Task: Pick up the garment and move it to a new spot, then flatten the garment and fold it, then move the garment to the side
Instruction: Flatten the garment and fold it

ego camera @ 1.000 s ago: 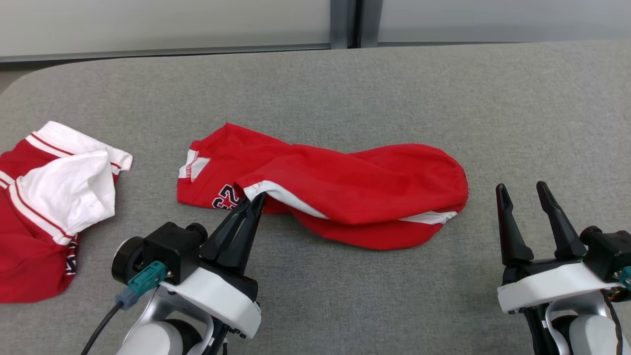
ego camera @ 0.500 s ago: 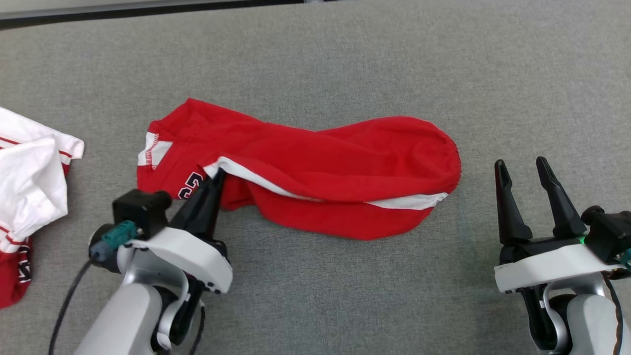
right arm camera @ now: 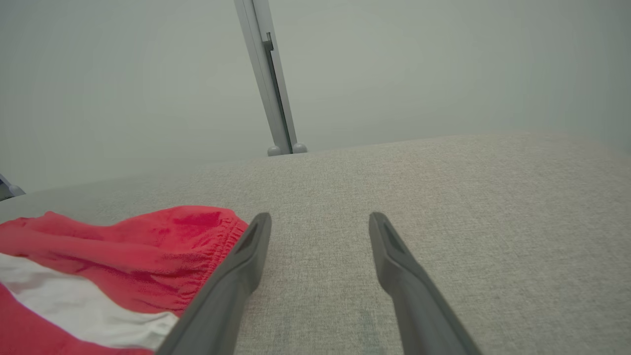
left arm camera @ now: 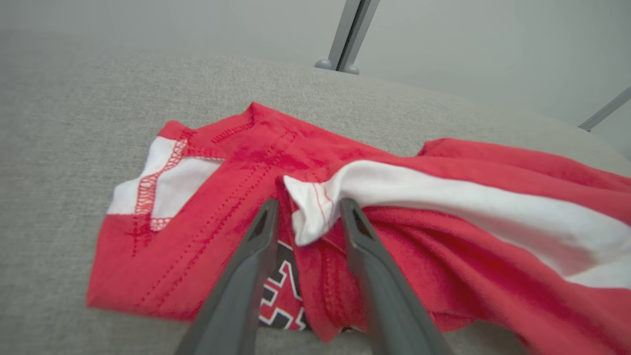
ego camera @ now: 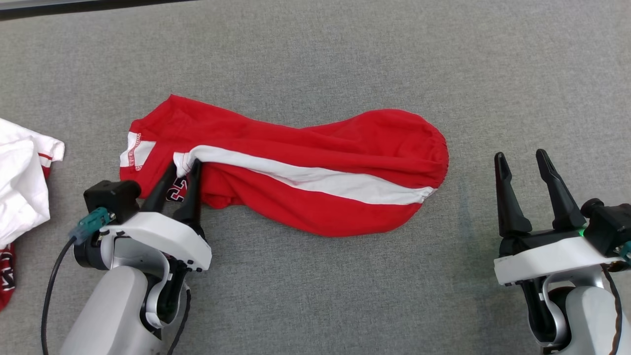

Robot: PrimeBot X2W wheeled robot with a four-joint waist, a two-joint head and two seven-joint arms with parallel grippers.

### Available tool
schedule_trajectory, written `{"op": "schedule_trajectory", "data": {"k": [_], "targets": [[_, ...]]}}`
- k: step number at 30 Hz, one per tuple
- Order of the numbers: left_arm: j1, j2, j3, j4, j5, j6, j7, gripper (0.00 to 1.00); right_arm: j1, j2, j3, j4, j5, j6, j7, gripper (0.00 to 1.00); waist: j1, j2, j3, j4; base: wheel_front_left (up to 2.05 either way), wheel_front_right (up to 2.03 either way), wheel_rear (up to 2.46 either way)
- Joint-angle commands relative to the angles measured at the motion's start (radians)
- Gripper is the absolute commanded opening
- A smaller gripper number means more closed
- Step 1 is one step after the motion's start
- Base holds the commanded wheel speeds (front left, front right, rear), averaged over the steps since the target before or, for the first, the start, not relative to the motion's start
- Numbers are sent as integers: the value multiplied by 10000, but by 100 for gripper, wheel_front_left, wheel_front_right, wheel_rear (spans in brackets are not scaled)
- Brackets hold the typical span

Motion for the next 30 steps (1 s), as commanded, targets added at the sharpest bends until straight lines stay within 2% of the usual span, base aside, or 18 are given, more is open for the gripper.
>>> {"op": "schedule_trajectory", "data": {"k": [1, 10, 15, 21, 30], "targets": [[15, -10, 87, 13, 101, 82, -268, 100, -6, -56, -35, 21, 29, 1, -72, 100, 0, 0, -84, 42, 0, 0, 0], [526, -259, 309, -585, 457, 489, -1840, 100, 167, -187, -209, -80, -135, 1, 11, 100, 0, 0, -623, 293, 0, 0, 0], [793, -170, 613, -1151, 1253, 880, -2375, 100, 417, -288, -296, -211, -229, 1, 122, 100, 0, 0, -1146, 426, 0, 0, 0], [1311, -154, 944, -1561, 1839, 784, -2426, 100, 781, -382, -203, -340, -307, 1, 310, 100, 0, 0, -1713, 407, 0, 0, 0], [1952, 53, 672, -1042, 2247, 639, -2425, 100, 1346, -313, 16, -627, -365, 1, 595, 100, 0, 0, -2178, 405, 0, 0, 0]]}}
